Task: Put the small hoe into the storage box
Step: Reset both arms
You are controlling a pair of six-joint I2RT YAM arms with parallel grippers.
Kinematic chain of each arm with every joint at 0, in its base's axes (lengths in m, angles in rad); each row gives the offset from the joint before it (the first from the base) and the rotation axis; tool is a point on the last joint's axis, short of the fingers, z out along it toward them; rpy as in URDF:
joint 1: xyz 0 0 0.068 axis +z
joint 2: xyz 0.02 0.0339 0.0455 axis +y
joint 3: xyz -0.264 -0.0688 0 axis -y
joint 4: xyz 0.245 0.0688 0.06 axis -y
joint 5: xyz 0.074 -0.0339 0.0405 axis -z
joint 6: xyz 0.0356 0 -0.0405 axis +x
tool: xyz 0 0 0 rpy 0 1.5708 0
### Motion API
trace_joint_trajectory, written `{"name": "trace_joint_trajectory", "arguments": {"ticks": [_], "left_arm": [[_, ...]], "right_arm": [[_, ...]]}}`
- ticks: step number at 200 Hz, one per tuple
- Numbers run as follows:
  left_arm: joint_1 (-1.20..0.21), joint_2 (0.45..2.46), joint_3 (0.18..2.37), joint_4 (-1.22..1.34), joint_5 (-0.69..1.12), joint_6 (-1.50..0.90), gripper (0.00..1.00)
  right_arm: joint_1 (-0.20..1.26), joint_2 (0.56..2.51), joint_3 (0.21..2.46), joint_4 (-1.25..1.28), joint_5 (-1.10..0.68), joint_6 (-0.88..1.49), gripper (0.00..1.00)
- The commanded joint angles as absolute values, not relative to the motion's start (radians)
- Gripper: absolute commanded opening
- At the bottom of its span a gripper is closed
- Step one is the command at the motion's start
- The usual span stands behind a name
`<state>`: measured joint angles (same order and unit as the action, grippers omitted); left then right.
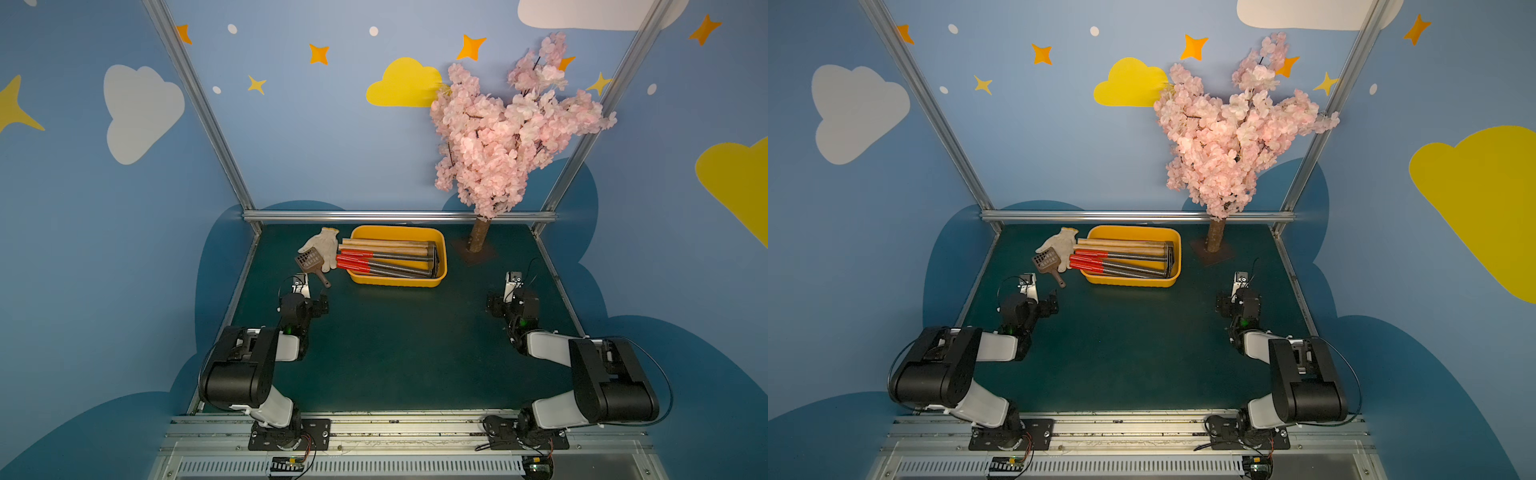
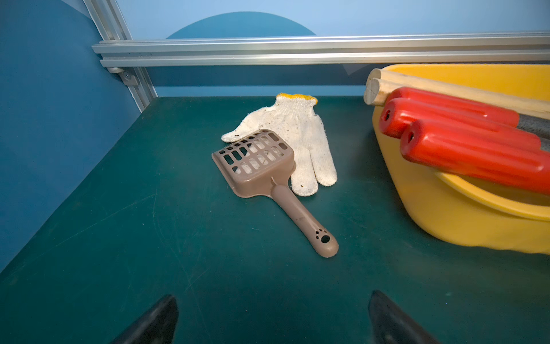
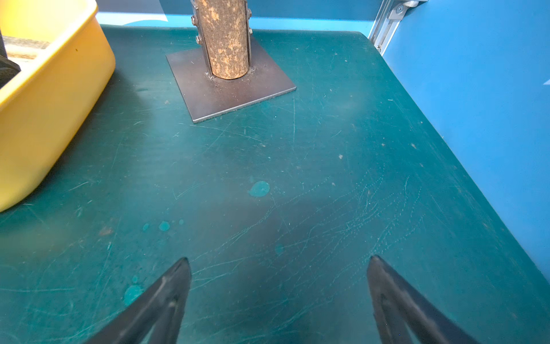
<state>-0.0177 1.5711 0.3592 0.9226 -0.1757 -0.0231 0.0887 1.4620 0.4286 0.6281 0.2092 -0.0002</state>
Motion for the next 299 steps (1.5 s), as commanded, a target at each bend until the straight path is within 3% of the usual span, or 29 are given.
{"name": "trace_joint_trajectory", "arguments": {"ticks": [1, 137, 180, 204, 234, 299], "left_arm": [[-0.014, 1.572, 0.366, 0.939, -0.169, -0.026, 1.0], [-0.014, 1.571, 0.365, 0.939, -0.169, -0.026, 1.0], [-0.015, 1.57, 0.366, 0.939, -0.169, -0.026, 1.0], [-0.014, 1.571, 0.366, 0.939, -0.169, -0.026, 1.0], [-0.014, 1.572, 0.366, 0.939, -0.169, -0.025, 1.0], [-0.006, 1.577, 0.38, 0.917, -0.154, -0.03, 1.0]], "right_arm": [[0.089, 1.471, 0.453, 0.625, 0.213, 0.006, 0.92], [0.08, 1.471, 0.454, 0.623, 0.199, 0.008, 0.92], [0.079, 1.45, 0.394, 0.723, 0.202, 0.012, 0.92], [0.079, 1.47, 0.46, 0.607, 0.067, -0.055, 0.92], [0.076, 1.47, 0.451, 0.631, 0.184, 0.008, 0.92], [0.075, 1.472, 0.457, 0.617, 0.183, 0.006, 0.92]]}}
